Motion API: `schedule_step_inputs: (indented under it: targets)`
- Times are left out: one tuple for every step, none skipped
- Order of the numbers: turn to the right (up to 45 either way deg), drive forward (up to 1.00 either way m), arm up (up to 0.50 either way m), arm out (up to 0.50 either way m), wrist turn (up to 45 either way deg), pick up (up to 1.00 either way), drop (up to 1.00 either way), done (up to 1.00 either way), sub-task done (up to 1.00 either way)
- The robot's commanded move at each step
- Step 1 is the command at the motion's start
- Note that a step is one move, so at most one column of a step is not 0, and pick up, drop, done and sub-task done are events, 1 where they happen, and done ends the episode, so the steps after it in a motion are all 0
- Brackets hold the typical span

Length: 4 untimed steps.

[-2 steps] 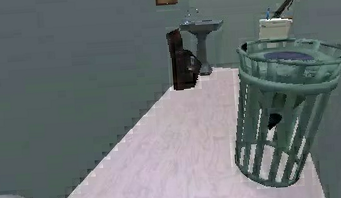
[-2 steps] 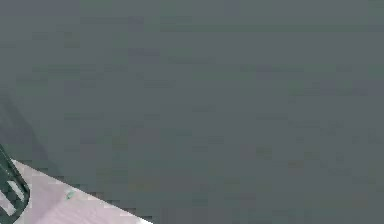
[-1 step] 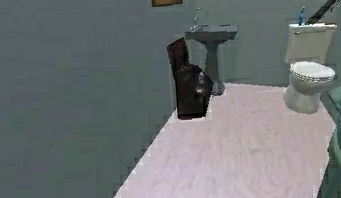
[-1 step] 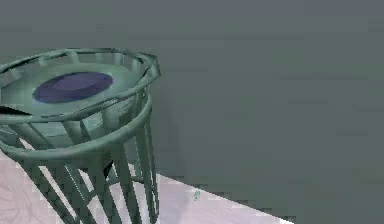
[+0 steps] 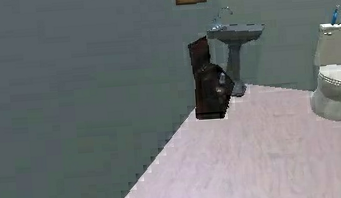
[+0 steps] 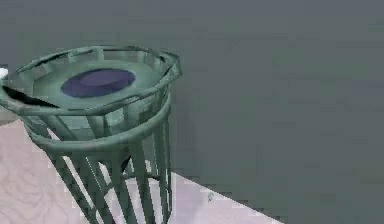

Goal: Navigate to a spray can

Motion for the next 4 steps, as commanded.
schedule_step_inputs:
  targets:
    - [0.0, 0.45, 0.0, 0.0, 0.0, 0.0, 0.0, 0.0, 0.0]
    - [24.0, 0.0, 0.0, 0.0, 0.0, 0.0, 0.0, 0.0, 0.0]
    - [0.0, 0.75, 0.0, 0.0, 0.0, 0.0, 0.0, 0.0, 0.0]
    - [15.0, 0.0, 0.0, 0.0, 0.0, 0.0, 0.0, 0.0, 0.0]
